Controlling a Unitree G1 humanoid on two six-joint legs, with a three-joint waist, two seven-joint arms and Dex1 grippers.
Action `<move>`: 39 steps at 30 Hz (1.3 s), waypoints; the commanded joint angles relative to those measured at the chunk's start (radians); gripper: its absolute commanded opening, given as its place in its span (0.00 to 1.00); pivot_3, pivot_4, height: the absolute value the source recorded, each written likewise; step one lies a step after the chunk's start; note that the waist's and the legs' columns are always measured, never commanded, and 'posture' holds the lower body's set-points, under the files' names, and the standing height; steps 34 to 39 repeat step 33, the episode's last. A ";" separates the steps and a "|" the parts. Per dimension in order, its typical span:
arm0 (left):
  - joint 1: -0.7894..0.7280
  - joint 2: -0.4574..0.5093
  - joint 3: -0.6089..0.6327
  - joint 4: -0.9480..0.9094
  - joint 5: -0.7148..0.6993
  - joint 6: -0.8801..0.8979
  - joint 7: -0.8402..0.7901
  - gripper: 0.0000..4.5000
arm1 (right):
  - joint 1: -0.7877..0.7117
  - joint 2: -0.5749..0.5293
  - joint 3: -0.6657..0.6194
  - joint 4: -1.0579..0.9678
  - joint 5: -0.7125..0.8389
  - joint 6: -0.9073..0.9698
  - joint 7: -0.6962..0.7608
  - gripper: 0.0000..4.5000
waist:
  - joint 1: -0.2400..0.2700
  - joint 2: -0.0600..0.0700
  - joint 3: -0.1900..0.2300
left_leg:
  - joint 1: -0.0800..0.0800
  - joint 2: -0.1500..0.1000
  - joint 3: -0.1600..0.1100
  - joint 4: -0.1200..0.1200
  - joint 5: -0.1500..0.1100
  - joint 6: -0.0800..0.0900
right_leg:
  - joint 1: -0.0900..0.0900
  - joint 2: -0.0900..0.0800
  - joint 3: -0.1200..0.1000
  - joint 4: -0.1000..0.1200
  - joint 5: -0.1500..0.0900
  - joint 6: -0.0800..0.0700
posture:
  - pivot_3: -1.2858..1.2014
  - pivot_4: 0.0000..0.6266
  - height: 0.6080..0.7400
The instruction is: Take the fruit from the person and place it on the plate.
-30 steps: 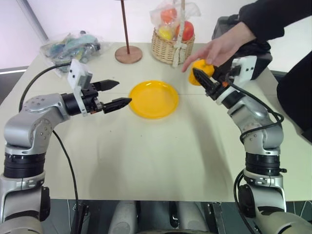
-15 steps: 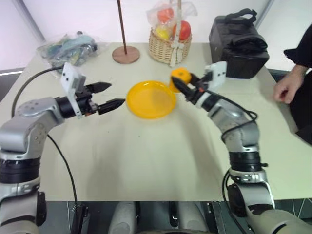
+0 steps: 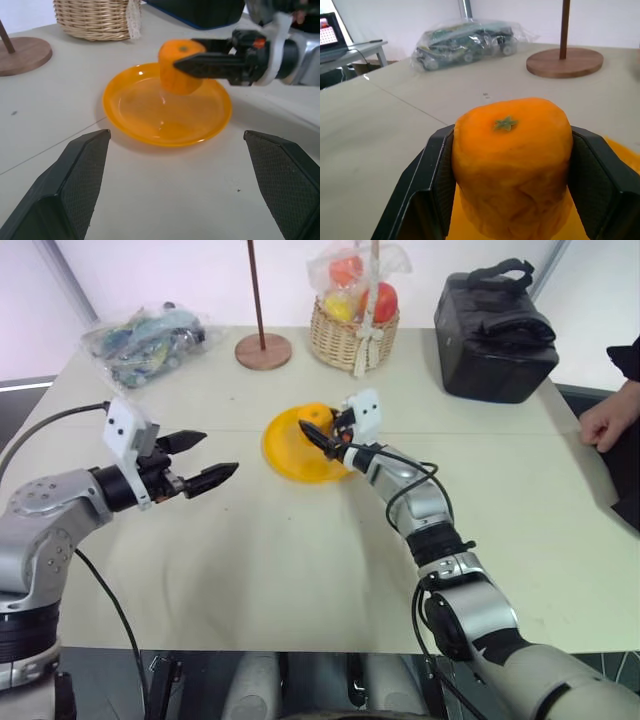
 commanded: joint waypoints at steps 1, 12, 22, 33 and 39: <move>0.002 -0.004 0.033 -0.039 -0.023 0.001 0.020 1.00 | -0.057 0.003 -0.026 0.062 -0.024 -0.088 -0.005 0.54 | 0.000 0.000 0.000 | 0.000 0.000 0.000 0.000 0.000 0.000 | 0.000 0.000 0.000 0.000 0.000 0.000 | 0.52 0.24 1.00; -0.008 -0.008 0.022 -0.013 -0.020 -0.014 0.029 1.00 | -0.065 -0.012 -0.039 0.042 -0.042 -0.118 0.032 0.99 | -0.002 0.000 0.000 | 0.000 0.000 0.000 0.000 0.000 0.000 | 0.000 0.000 0.000 0.000 0.000 0.000 | 0.52 0.24 1.00; 0.014 -0.064 0.071 0.074 0.062 -0.133 0.112 1.00 | 0.094 -0.233 -0.114 -0.520 0.066 0.180 0.096 0.99 | 0.013 0.000 0.000 | 0.000 0.000 -0.001 0.000 0.000 0.000 | 0.001 -0.001 -0.001 -0.001 0.000 0.000 | 0.52 0.24 1.00; 0.082 -0.204 0.055 0.110 0.127 -0.237 0.199 1.00 | 0.297 -0.393 -0.225 -0.431 0.022 0.134 0.038 0.99 | 0.001 0.000 0.000 | 0.002 0.000 0.001 -0.001 0.000 0.000 | 0.002 0.000 -0.001 -0.001 0.000 0.000 | 0.52 0.24 1.00; 0.082 -0.204 0.055 0.110 0.127 -0.237 0.199 1.00 | 0.297 -0.393 -0.225 -0.431 0.022 0.134 0.038 0.99 | 0.001 0.000 0.000 | 0.002 0.000 0.001 -0.001 0.000 0.000 | 0.002 0.000 -0.001 -0.001 0.000 0.000 | 0.52 0.24 1.00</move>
